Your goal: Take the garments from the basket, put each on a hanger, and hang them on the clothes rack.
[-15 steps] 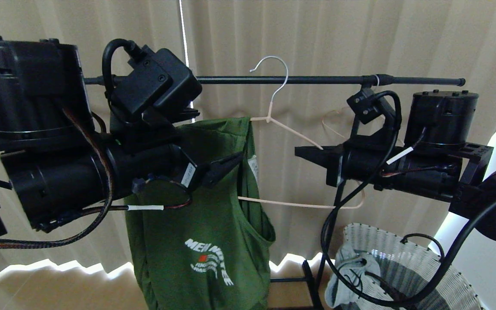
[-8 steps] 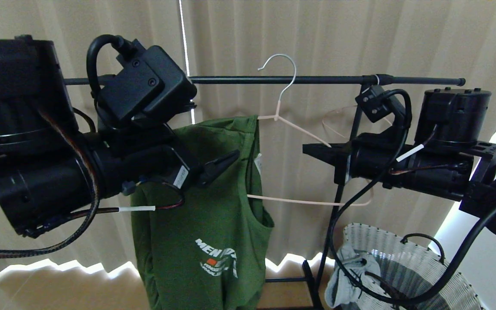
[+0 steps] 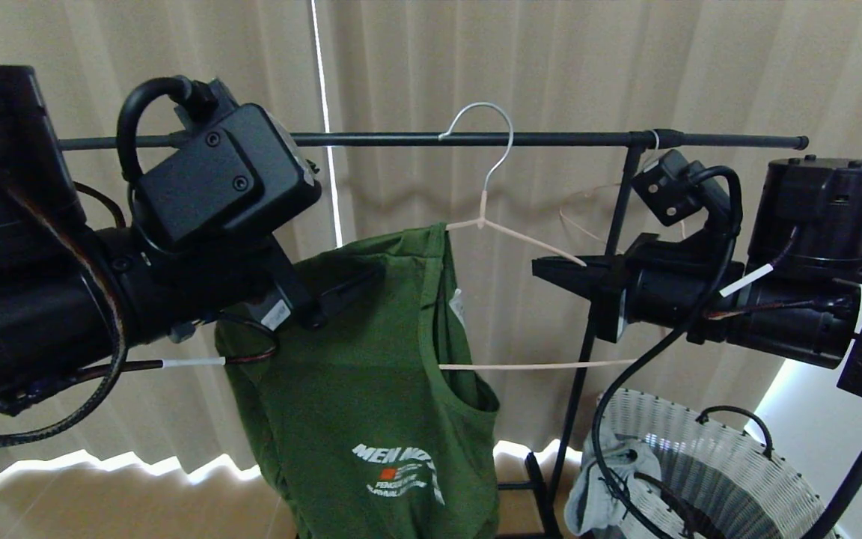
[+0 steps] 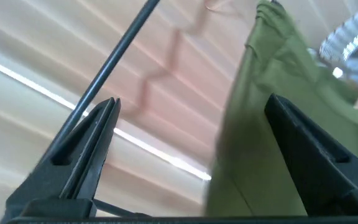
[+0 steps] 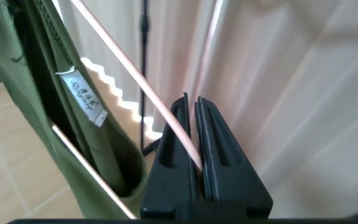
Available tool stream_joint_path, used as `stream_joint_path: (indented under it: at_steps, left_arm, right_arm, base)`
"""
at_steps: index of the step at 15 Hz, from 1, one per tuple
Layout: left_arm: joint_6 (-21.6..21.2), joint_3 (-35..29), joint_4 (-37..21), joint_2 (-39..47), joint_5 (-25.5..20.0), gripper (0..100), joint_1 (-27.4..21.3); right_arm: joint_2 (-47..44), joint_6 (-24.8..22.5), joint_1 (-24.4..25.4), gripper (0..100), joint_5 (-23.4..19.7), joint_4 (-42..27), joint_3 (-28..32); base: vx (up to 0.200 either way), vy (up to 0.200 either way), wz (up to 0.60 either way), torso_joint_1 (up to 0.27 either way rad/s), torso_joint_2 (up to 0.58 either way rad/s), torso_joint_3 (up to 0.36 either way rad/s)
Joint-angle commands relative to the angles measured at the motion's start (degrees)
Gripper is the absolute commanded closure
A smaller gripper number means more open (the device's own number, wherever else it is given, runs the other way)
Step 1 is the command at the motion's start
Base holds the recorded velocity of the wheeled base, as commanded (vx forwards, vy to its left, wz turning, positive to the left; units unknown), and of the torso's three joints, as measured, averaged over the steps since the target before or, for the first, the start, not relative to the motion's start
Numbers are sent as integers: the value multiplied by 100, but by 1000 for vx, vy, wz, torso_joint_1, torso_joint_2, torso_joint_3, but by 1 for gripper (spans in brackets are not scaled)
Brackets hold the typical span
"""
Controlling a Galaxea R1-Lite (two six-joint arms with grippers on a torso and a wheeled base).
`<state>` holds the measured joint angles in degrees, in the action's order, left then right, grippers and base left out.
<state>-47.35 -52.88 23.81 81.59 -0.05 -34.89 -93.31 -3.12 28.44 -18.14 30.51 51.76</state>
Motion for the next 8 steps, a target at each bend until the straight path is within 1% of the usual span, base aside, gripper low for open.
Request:
stream_joint_path:
  at_steps: [1, 4, 8]
  left_arm:
    - [-46, -3, 1, 173, 5, 0, 17]
    - [-46, -3, 19, 366, 22, 0, 26]
    - [-55, 24, 19, 357, 14, 0, 140]
  right_arm:
    - [76, -4, 118, 100, 3, 7, -43]
    - [120, -4, 241, 100, 3, 16, -52]
    - [155, 4, 285, 100, 3, 16, -70]
  base:
    - [0, 0, 0, 0, 0, 0]
    - [0, 0, 0, 0, 0, 0]
    - [0, 0, 0, 0, 0, 0]
